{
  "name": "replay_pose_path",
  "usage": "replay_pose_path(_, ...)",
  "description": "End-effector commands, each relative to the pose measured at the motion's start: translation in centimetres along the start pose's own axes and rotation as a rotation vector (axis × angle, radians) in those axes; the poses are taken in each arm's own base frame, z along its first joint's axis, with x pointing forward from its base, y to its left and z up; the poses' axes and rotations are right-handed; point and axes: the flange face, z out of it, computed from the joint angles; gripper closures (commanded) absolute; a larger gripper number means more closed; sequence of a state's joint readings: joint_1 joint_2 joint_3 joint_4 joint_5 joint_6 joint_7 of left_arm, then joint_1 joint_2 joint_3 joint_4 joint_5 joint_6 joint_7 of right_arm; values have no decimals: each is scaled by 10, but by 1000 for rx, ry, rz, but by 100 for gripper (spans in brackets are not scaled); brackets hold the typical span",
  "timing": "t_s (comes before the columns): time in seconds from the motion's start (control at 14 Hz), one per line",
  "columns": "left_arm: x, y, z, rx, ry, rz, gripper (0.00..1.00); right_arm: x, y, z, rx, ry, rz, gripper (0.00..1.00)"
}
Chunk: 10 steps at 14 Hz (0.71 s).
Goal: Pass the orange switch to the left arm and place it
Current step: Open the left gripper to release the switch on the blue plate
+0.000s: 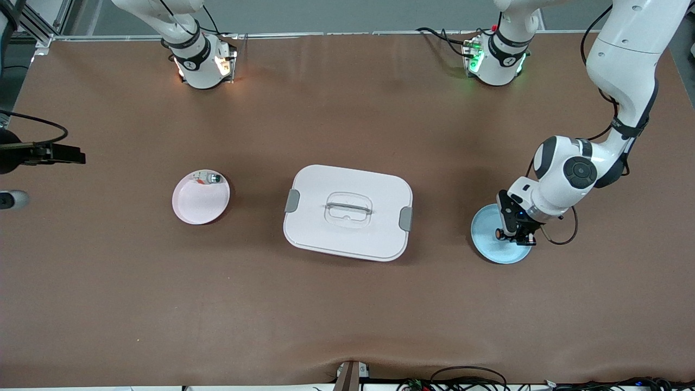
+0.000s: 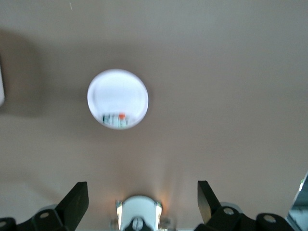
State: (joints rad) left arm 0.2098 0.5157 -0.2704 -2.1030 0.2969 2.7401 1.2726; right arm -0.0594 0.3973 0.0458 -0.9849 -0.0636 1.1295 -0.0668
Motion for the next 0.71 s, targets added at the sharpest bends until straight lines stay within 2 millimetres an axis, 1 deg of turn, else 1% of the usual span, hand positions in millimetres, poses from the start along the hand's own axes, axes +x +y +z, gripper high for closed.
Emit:
replay_pose_path(0.0, 6, -1, -2, 14, 0, 33, 67, -25, -6, -19, 5, 70, 5, 0)
replay_pose_path(0.07, 7, 0, -1, 12, 0, 37, 67, -27, -4, -17, 6, 74, 10, 0)
replay_pose_path(0.14, 7, 1, 0, 9, 1, 37, 63, -31, -5, -20, 10, 103, 10, 0)
replay_pose_path(0.21, 8, 2, 1, 8, 1, 38, 47, -33, -5, -24, 9, 153, 10, 0)
replay_pose_path(0.28, 10, 2, 1, 6, 3, 40, 29, -35, -6, -27, 5, 189, 10, 0)
replay_pose_path(0.36, 10, 3, 1, 3, 2, 41, 0, -38, -7, -23, 4, 189, 8, 0)
replay_pose_path(0.43, 11, 1, -2, 9, 2, 42, 0, -41, -7, -21, 5, 190, 9, 0)
replay_pose_path(0.5, 17, 0, -7, 18, 9, 43, 0, -41, -5, -20, 22, 208, 14, 0)
replay_pose_path(0.64, 22, -7, -25, 37, 13, 35, 0, -46, 5, -18, 95, 221, 39, 0)
